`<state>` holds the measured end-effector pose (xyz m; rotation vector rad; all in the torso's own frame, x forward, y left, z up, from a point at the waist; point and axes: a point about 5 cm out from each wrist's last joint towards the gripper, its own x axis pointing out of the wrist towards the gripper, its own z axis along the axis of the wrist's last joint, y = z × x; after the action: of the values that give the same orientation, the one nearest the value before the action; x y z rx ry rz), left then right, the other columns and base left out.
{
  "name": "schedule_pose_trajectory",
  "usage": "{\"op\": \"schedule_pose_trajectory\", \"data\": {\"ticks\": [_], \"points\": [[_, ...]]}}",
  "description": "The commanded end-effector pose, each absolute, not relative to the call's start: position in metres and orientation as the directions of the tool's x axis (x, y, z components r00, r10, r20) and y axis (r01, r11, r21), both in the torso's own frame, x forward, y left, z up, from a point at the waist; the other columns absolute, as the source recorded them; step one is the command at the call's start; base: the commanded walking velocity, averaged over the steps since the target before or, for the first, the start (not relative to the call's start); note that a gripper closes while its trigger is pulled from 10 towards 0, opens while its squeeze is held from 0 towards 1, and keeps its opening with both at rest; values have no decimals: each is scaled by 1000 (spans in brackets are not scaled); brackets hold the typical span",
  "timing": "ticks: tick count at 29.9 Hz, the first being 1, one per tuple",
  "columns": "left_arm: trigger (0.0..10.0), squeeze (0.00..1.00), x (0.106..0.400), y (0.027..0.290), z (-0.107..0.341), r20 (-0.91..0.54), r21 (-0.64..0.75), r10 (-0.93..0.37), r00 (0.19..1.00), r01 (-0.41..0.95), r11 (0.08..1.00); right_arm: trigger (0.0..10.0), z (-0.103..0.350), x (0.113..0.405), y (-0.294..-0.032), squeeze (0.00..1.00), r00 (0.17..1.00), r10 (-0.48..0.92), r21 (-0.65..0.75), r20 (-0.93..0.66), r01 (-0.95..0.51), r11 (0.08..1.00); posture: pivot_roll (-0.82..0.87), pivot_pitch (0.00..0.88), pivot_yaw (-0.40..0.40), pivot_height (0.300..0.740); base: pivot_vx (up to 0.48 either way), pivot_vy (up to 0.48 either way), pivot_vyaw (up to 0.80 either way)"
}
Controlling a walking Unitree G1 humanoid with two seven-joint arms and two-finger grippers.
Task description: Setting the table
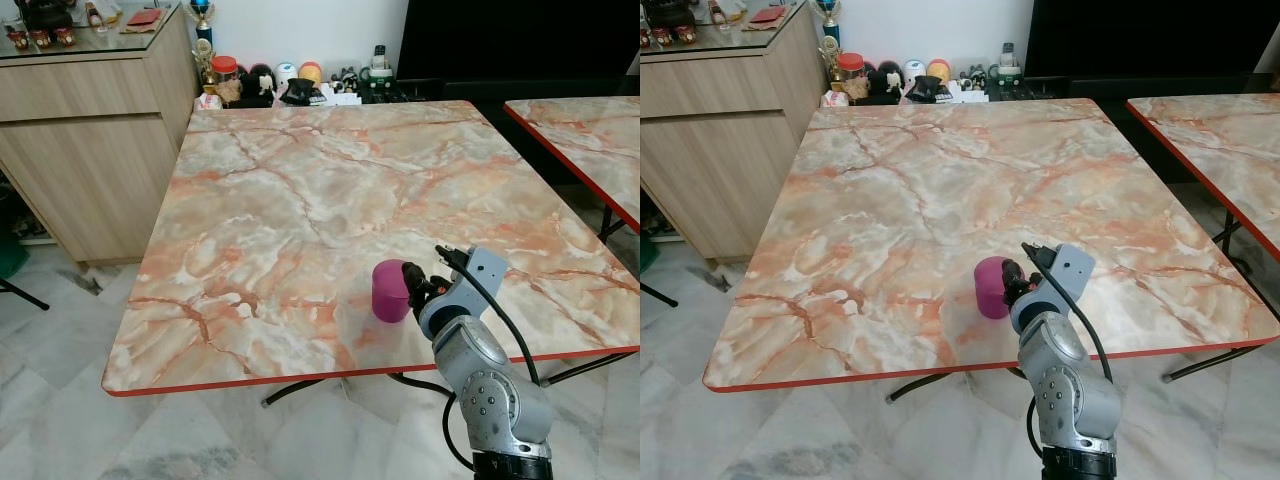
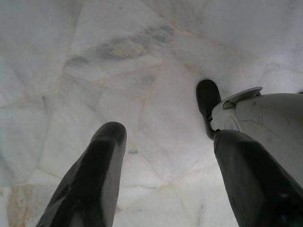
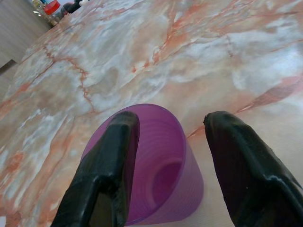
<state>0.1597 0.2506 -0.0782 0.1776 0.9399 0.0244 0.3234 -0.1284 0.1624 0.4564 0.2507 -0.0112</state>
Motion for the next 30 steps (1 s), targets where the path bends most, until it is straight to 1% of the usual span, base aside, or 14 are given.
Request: {"op": "schedule_pose_trajectory", "data": {"ticks": [1, 18, 23, 30], "points": [[10000, 0, 149, 252, -83, -829, 167, 100, 550, 72, 983, 10000, 160, 323, -128, 0, 964, 53, 440, -260, 70, 895, 5, 122, 2, 740, 0, 0, 0], [10000, 0, 148, 251, -83, -828, 162, 98, 553, 69, 984, 10000, 154, 322, -126, 0, 957, 66, 453, -283, 73, 889, 8, 122, 0, 740, 0, 0, 0], [10000, 0, 147, 253, -83, -828, 165, 101, 551, 68, 984, 10000, 161, 324, -126, 0, 968, 59, 476, -245, 67, 877, 7, 123, 1, 740, 0, 0, 0], [10000, 0, 147, 253, -83, -829, 164, 99, 550, 70, 984, 10000, 155, 321, -126, 0, 959, 64, 467, -278, 76, 881, 6, 123, 1, 740, 0, 0, 0]]}}
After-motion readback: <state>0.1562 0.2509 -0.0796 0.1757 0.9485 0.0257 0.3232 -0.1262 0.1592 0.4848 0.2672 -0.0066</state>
